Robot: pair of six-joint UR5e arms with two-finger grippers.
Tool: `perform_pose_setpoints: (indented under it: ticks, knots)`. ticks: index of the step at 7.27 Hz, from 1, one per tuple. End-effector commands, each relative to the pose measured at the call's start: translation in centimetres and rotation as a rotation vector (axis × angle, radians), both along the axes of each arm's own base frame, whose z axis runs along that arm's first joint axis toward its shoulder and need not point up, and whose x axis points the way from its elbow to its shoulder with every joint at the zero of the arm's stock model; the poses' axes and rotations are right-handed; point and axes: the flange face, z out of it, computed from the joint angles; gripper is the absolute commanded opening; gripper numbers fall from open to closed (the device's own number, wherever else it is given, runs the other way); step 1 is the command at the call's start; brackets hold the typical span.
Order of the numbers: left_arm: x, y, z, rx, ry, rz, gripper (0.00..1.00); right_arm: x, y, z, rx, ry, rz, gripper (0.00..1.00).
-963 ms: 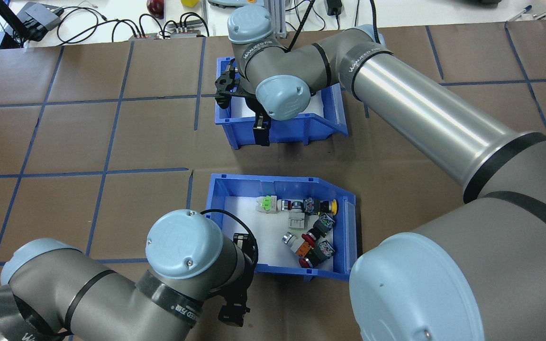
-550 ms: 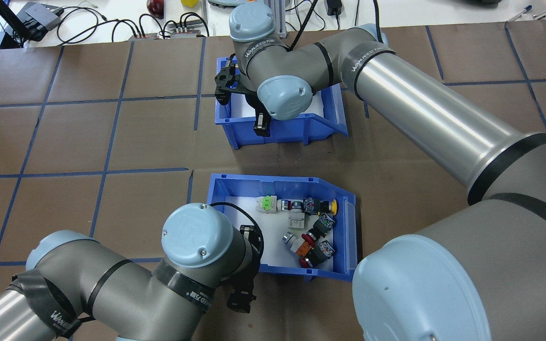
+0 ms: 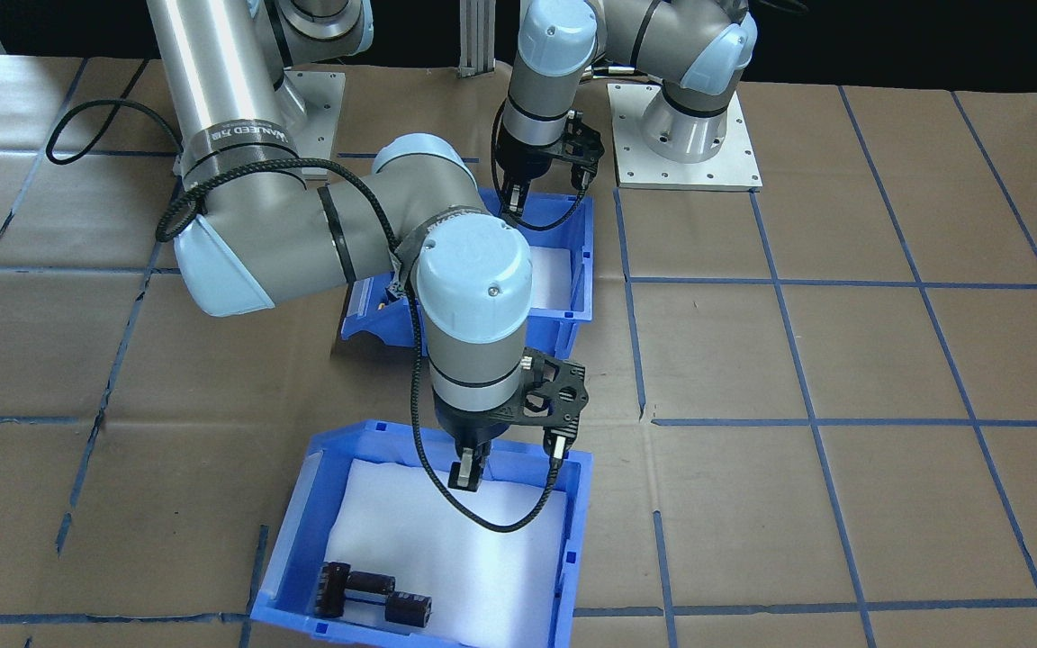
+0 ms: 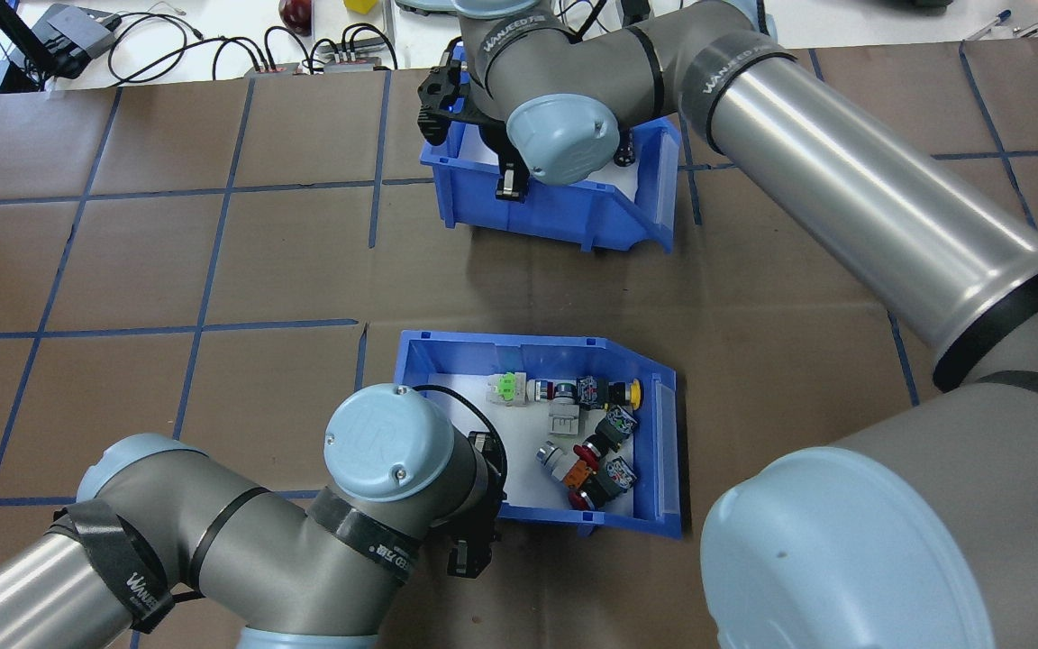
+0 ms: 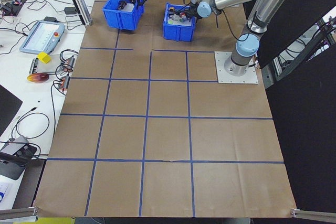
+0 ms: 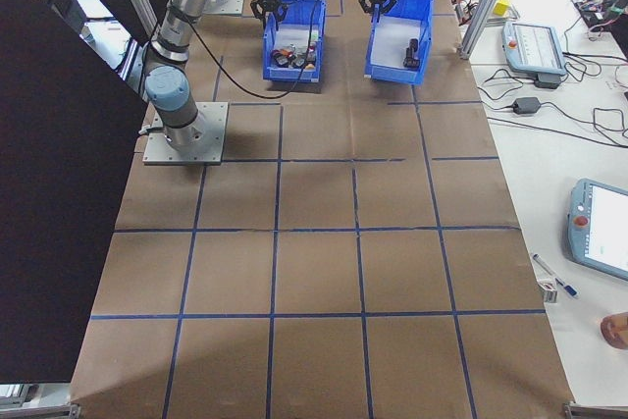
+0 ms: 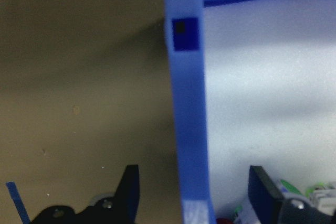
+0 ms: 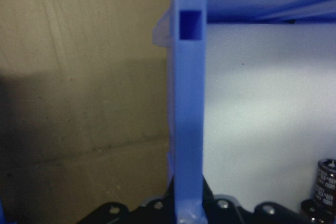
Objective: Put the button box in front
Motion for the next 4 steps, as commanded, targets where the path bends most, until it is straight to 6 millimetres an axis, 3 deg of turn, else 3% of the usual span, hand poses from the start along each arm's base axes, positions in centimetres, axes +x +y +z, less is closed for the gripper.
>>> perform_pose_setpoints:
  ticks: [1, 2, 4]
  knots:
    - [0.0, -0.1, 0.7, -0.017, 0.002, 0.032, 0.0, -7.5, -2.8, 1.8, -0.019, 0.039, -0.001, 0.03]
    - [-0.1, -0.6, 2.0, -0.046, 0.014, 0.055, 0.0, -11.3, -3.7, 2.1, -0.016, 0.057, 0.008, 0.03]
    - [-0.2, -5.1, 6.6, -0.131, 0.059, 0.14, 0.0, -20.6, -3.7, 2.4, 0.02, 0.147, 0.071, 0.03]
